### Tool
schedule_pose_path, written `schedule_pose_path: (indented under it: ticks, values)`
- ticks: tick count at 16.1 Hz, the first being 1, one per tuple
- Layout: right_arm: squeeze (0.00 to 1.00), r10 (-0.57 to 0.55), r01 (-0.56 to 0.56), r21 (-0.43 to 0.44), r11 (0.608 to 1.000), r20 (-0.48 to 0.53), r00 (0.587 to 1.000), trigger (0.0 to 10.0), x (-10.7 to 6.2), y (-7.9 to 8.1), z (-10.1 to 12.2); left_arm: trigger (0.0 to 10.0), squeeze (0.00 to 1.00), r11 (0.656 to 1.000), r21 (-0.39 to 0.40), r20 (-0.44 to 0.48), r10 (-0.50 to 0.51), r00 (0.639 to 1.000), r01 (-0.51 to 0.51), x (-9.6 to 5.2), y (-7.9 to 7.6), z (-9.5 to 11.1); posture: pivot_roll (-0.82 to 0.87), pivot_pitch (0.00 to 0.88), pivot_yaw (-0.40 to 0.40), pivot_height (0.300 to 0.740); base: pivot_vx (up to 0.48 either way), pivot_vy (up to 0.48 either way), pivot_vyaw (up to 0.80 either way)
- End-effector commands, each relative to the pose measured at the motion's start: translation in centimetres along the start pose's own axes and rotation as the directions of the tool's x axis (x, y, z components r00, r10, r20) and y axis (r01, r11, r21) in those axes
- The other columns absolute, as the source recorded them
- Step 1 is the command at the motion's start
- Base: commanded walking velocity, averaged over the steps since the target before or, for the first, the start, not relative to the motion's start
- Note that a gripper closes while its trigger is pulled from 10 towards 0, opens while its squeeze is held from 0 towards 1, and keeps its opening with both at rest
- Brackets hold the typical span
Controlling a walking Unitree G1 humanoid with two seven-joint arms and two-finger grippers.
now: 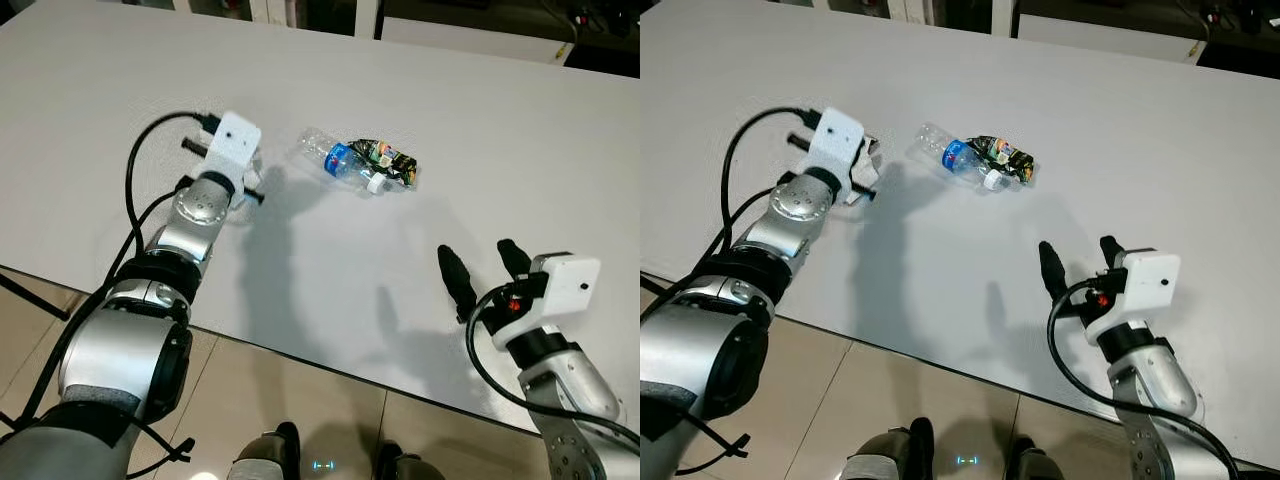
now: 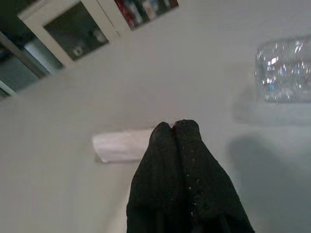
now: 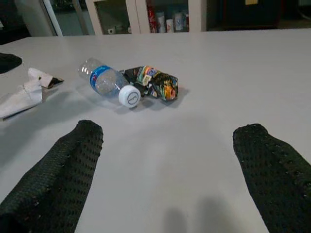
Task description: Picking trash to rubbish bin
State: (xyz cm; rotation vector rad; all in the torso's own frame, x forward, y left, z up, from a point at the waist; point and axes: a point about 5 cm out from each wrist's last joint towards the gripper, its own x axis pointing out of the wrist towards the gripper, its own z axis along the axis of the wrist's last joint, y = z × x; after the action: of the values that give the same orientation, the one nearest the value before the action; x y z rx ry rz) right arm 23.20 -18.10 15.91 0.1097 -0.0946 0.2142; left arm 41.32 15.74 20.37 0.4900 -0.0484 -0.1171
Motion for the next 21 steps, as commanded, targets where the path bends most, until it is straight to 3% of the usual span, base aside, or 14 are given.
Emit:
schedule_pose_path:
  ticks: [1,2,3,6,7,9,15,18,21]
  values:
    - [0.0,-0.012,0.012,-0.013,1.0,0.0,1.0,10.0,-0.1,-0.5,0.0,0.0,0.0,0.999,0.042,-0.021,0.005,1.0,-0.004,-0.3,-0.4,-1.0,0.12,0.177,0.031,0.74,0.0,0.0,0.0]
    - [0.0,-0.01,0.01,-0.015,1.0,0.0,1.0,10.0,-0.1,-0.5,0.0,0.0,0.0,0.998,0.062,-0.029,0.013,1.0,-0.011,-0.3,-0.3,-1.0,0.12,0.176,0.029,0.74,0.0,0.0,0.0]
    - [0.0,-0.009,0.009,-0.017,1.0,0.0,1.0,10.0,0.0,-0.6,-0.1,10.0,1.0,0.997,0.071,-0.018,0.034,0.999,-0.033,-0.2,0.2,-0.7,0.12,0.175,0.028,0.74,0.0,0.0,0.0]
    - [0.0,-0.013,0.013,-0.022,1.0,0.005,1.0,10.0,0.0,-0.7,0.0,10.0,1.0,0.996,0.062,0.043,0.059,0.997,-0.061,-0.2,0.6,0.1,0.12,0.17,0.027,0.74,0.0,0.0,0.0]
    - [0.0,-0.036,0.036,-0.043,0.998,0.018,0.999,10.0,0.1,-0.8,0.2,10.0,1.0,0.996,0.016,0.134,0.085,0.987,-0.088,-0.3,0.6,1.1,0.12,0.164,0.026,0.74,0.0,0.0,0.0]
    - [0.0,-0.075,0.08,-0.092,0.993,0.047,0.996,10.0,0.2,-1.0,0.7,10.0,1.0,0.998,-0.029,0.24,0.069,0.968,-0.064,-0.9,-1.2,1.7,0.12,0.15,0.023,0.74,0.0,0.0,0.0]
    - [0.0,-0.237,0.247,-0.114,0.962,0.09,0.967,10.0,0.1,-1.9,0.9,10.0,1.0,0.987,-0.117,0.317,-0.065,0.946,0.107,-3.5,-6.8,0.5,0.12,0.125,0.01,0.74,0.0,0.0,0.0]
    - [0.0,-0.258,0.268,-0.112,0.957,0.094,0.961,10.0,0.1,-2.1,0.8,10.0,1.0,0.977,-0.151,0.304,-0.101,0.947,0.152,-4.1,-8.2,0.4,0.11,0.119,0.009,0.74,0.0,0.0,0.0]
    - [0.0,-0.272,0.282,-0.111,0.953,0.097,0.958,10.0,0.0,-2.0,0.8,10.0,1.0,0.973,-0.166,0.313,-0.104,0.944,0.162,-3.9,-8.0,1.1,0.11,0.114,0.01,0.74,0.0,0.34,0.0]
